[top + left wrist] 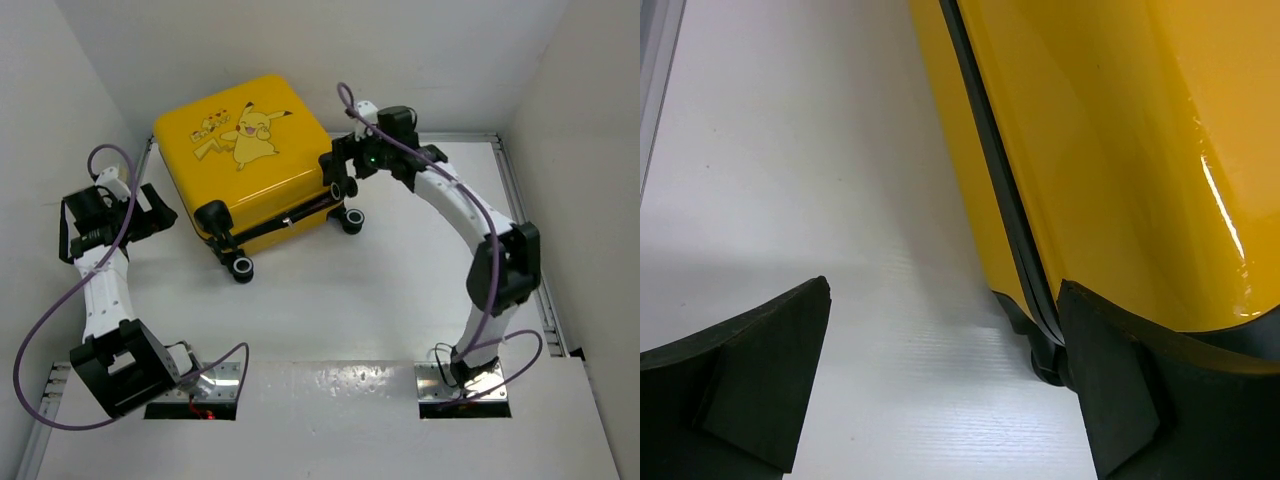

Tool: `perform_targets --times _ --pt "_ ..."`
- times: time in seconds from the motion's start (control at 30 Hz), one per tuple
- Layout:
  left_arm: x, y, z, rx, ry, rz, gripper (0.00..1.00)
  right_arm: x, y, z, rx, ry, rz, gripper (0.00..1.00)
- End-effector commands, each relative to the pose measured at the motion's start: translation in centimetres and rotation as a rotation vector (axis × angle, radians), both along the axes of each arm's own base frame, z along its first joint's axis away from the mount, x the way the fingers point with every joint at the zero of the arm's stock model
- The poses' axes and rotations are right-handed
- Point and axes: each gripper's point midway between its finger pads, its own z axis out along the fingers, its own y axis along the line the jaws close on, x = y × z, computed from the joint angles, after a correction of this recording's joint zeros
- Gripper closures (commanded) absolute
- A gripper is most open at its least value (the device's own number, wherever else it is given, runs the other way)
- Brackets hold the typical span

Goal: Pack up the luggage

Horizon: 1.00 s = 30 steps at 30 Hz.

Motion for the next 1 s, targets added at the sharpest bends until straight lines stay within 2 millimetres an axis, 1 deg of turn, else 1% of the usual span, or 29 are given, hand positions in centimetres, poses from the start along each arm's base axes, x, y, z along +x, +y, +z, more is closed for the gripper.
perform_targets --times 0.0,0.03,0.07,0.1,0.13,0.2,0.23,0.3,0.33,0.37,0.4,0.43,0.47,0.5,0.53,0.57,0.67,0.77,0.8,0.83,0.87,0.9,0.93,0.97 --pt "0.2 0.7 2.1 0.033 -0.076 0.02 0.04 1.1 -0.4 -3.8 -0.129 0.06 -0.038 0.1" --pt "0.2 0.7 2.1 0.033 -0.076 0.02 0.04 1.7 -0.1 -3.7 -0.161 0.027 -0.043 0.1" --pt "0.1 0.7 2.4 0.039 -0.085 0.02 0.04 2.3 -0.4 -4.0 -0.185 0.012 -0.059 0.1" --pt "0.1 0.7 2.4 0.039 -0.086 0.02 0.04 3.1 0.1 -4.5 -0.209 0.004 -0.043 0.1" --pt "0.1 0.7 2.4 0.039 -0.086 0.02 0.02 3.0 0.0 -4.8 -0.223 0.017 -0.038 0.1" --pt "0.0 0.8 2.6 0.049 -0.09 0.028 0.02 3.2 0.1 -5.5 -0.258 0.012 -0.027 0.2" --pt "0.0 0.8 2.6 0.049 -0.09 0.028 0.02 2.9 0.4 -5.8 -0.268 0.016 -0.014 0.23" --pt "-0.1 1.0 2.6 0.053 -0.088 0.036 0.02 2.8 0.2 -6.3 -0.295 0.002 0.006 0.3" --pt "-0.1 1.0 2.6 0.053 -0.088 0.036 0.02 2.6 0.3 -6.5 -0.294 0.006 0.01 0.37" --pt "-0.1 1.0 2.6 0.053 -0.088 0.036 0.02 2.3 0.2 -6.2 -0.285 0.003 0.016 0.41" --pt "-0.1 1.0 2.6 0.053 -0.088 0.036 0.02 2.5 0.2 -6.2 -0.277 -0.015 0.015 0.48" --pt "-0.1 1.0 2.6 0.053 -0.088 0.036 0.02 2.4 0.3 -5.6 -0.269 -0.028 0.021 0.63" --pt "-0.2 0.9 2.2 0.049 -0.08 0.036 0.02 1.9 0.3 -5.4 -0.263 -0.033 0.029 0.72" --pt "0.0 1.0 2.4 0.053 -0.088 0.036 0.02 2.4 0.6 -4.8 -0.245 -0.071 0.027 0.81" --pt "0.0 0.9 2.4 0.044 -0.088 0.041 0.02 2.2 0.3 -4.3 -0.239 -0.086 0.025 0.97" --pt "0.0 0.8 2.4 0.04 -0.09 0.034 0.02 2.2 0.3 -3.3 -0.229 -0.111 0.02 1.0" --pt "0.0 0.8 2.2 0.04 -0.09 0.034 0.02 2.1 0.4 -1.0 -0.206 -0.149 0.018 1.0" --pt "0.0 0.6 2.2 0.026 -0.093 0.029 0.02 1.7 0.4 0.4 -0.189 -0.172 0.015 1.0" --pt "-0.1 0.3 1.9 0.017 -0.088 0.021 0.02 1.5 0.1 0.6 -0.185 -0.173 0.007 1.0" --pt "-0.1 0.3 1.9 0.017 -0.088 0.021 0.02 1.5 0.1 0.5 -0.184 -0.174 0.011 1.0" --pt "0.0 0.0 2.0 0.007 -0.094 0.004 0.02 1.4 0.2 -0.2 -0.197 -0.159 0.014 1.0" --pt "-0.1 -0.3 1.6 -0.004 -0.088 -0.005 0.02 1.4 -0.1 -0.8 -0.207 -0.138 0.011 1.0" --pt "-0.2 -0.6 1.9 -0.006 -0.099 -0.016 0.02 1.3 0.0 -1.3 -0.213 -0.123 0.014 0.98" --pt "-0.2 -0.9 2.0 -0.023 -0.104 -0.028 0.02 1.4 0.0 -2.6 -0.229 -0.097 0.01 0.94"
